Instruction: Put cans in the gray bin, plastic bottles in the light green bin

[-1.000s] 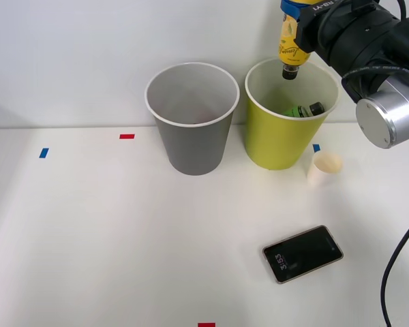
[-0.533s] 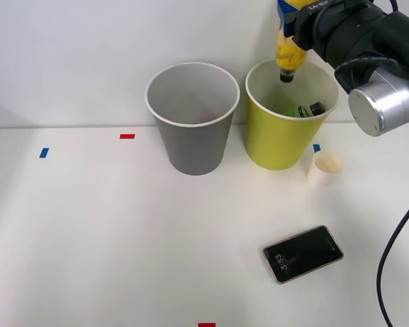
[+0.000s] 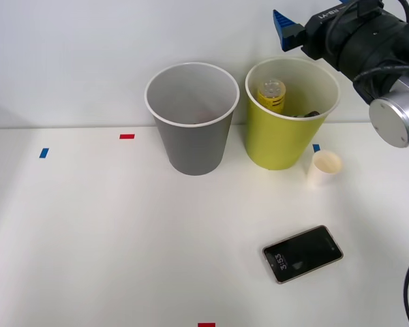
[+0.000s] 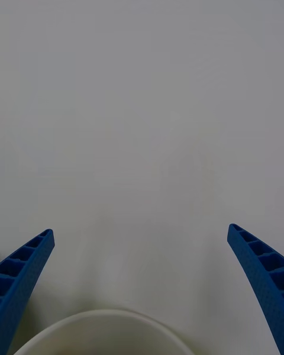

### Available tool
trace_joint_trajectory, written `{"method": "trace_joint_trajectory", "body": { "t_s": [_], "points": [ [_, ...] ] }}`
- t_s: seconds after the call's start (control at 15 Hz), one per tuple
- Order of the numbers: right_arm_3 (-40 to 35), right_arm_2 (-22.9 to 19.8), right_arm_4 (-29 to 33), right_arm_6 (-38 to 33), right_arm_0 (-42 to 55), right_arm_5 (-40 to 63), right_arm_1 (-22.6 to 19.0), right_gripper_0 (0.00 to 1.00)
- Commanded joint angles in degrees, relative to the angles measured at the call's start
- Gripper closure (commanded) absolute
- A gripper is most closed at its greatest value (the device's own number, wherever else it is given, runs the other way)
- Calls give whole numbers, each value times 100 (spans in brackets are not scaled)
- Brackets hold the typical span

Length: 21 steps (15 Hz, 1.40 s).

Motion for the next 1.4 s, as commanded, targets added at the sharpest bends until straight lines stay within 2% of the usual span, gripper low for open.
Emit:
{"method": "trace_joint_trajectory", "body": {
  "t_s": [0.07,0.13,0.27,0.4,0.53,0.73,0.93,1.2,1.4],
  "points": [
    [-918,-44,-296,-68,720,2,-734,0],
    [-1235,-158,-296,-130,1001,-6,-997,0],
    [-1718,-422,-305,-754,1616,-156,-1340,0],
    [-2026,-712,-279,-1202,2302,-578,-1454,0],
    [-2114,-835,-50,-1642,3066,-1342,-1402,0],
    [-2122,-808,178,-2099,4104,-2467,-944,0],
    [-2114,-457,178,-2090,4877,-3126,-540,0],
    [-2114,167,293,-1993,5642,-3364,163,0],
    [-2114,352,381,-1861,6011,-3399,506,0]
  ]
}}
